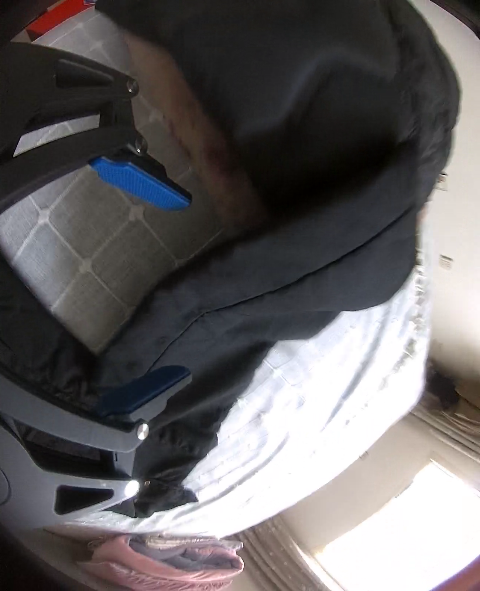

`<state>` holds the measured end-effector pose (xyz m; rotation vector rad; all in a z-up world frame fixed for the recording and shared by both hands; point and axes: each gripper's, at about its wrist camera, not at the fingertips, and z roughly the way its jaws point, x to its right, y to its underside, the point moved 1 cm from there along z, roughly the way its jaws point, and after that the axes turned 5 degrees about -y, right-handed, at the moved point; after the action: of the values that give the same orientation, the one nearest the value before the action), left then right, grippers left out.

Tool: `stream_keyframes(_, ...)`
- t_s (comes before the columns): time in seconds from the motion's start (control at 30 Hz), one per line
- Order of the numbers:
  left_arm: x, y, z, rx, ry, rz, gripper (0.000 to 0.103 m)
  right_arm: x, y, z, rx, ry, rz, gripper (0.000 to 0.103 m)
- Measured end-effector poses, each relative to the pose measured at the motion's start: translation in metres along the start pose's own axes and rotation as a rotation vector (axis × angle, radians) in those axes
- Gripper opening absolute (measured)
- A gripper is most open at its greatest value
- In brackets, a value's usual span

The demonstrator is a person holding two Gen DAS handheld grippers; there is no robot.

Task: Fold large clothes
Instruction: 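Grasp the other side edge with the left tool and fold it over the middle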

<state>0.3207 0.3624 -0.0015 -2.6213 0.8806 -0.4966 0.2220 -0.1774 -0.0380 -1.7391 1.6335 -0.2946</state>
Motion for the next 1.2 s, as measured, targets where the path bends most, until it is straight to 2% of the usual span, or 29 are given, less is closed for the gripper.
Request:
stream_keyframes(0.03,0.002,-0.002,0.008,0.005,-0.04,-0.014,0.086,0.002,0.0,0.0,-0.002,-0.014,0.012,0.084)
stream_keyframes(0.1,0.005,-0.003,0.015,0.043,-0.067,-0.027,0.085,0.007,0.0,-0.002,-0.006,-0.04,0.038,0.084)
stream_keyframes(0.13,0.006,-0.003,0.016,0.063,-0.075,-0.028,0.08,0.01,-0.001,-0.002,-0.009,-0.051,0.054,0.084)
stream_keyframes(0.2,0.008,-0.003,0.02,0.08,-0.109,-0.017,0.062,0.015,-0.001,-0.004,-0.006,-0.051,0.072,0.084)
stream_keyframes(0.27,0.016,0.0,0.024,0.07,-0.127,0.021,0.028,0.019,-0.003,-0.005,-0.004,-0.051,0.088,0.084)
stream_keyframes(0.37,0.021,0.004,0.019,0.08,-0.144,0.05,0.014,0.025,-0.003,-0.008,-0.007,-0.064,0.115,0.084)
stream_keyframes(0.43,0.023,0.005,0.007,0.107,-0.136,0.052,0.009,0.03,-0.003,-0.007,-0.02,-0.059,0.138,0.084)
stream_keyframes(0.53,0.037,0.008,-0.019,0.188,-0.119,0.09,0.008,0.038,-0.003,-0.004,-0.034,-0.058,0.173,0.084)
stream_keyframes(0.63,0.054,0.02,-0.047,0.256,-0.069,0.164,0.008,0.049,-0.003,-0.004,-0.047,-0.097,0.238,0.084)
stream_keyframes(0.73,0.086,0.04,-0.074,0.323,0.03,0.269,0.008,0.056,-0.002,-0.005,-0.05,-0.131,0.277,0.084)
stream_keyframes(0.87,0.14,0.092,-0.104,0.395,0.153,0.435,0.008,0.061,-0.003,-0.006,-0.051,-0.129,0.302,0.084)
stream_keyframes(0.93,0.163,0.116,-0.105,0.383,0.217,0.485,0.008,0.067,-0.004,-0.007,-0.048,-0.131,0.323,0.084)
stream_keyframes(1.03,0.199,0.174,-0.092,0.312,0.314,0.601,0.008,0.079,-0.003,-0.011,-0.038,-0.137,0.365,0.084)
stream_keyframes(1.17,0.228,0.244,-0.067,0.208,0.367,0.722,0.008,0.092,-0.004,-0.015,-0.024,-0.143,0.406,0.084)
stream_keyframes(1.2,0.231,0.247,-0.055,0.188,0.367,0.735,0.008,0.094,-0.004,-0.017,-0.018,-0.14,0.414,0.084)
